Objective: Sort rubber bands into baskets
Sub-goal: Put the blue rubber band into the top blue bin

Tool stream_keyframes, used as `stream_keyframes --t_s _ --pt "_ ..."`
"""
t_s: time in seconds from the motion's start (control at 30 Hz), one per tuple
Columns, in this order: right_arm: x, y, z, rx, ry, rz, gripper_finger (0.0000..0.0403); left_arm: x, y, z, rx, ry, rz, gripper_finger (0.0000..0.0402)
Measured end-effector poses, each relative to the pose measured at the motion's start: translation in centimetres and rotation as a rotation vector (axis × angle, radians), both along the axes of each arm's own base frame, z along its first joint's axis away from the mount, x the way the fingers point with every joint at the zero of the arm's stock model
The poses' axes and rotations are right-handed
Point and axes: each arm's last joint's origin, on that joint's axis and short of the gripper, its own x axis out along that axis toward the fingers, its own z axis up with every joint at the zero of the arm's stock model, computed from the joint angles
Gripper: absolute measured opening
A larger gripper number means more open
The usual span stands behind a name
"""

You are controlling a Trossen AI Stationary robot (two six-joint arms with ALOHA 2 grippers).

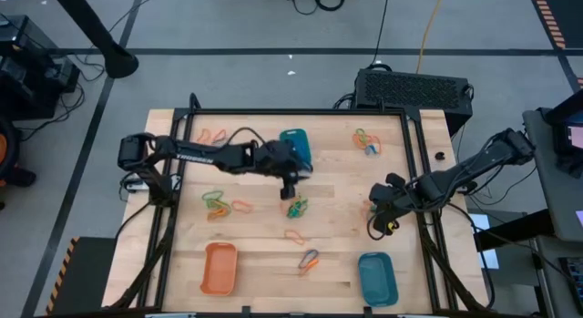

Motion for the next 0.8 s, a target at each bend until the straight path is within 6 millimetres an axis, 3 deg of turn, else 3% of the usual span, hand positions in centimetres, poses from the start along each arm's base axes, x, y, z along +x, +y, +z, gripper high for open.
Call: stream_keyframes --t_s 0.23,0.4,0.6,0.8 --pt "-0.6 -0.2 -2.3 -0.071 0.057 0.213 0.0160 1.9 -2.9 -1.2 0.037 -0.101 -0.089 0.0141" --pt "-0.6 -0.2 -3.4 -0.066 0.021 0.222 0.0160 2.0 -3.8 -1.5 0.092 -0.090 0.022 0.0141" --pt "-0.8 -0.3 -4.9 -0.088 0.056 0.240 0.0160 -0.4 -5.8 -1.2 0.211 -0.070 0.077 0.0141" --pt "0.2 -0.1 -5.6 -0.185 0.021 0.299 0.0160 -3.2 -5.8 -1.7 0.205 -0.129 0.138 0.0141"
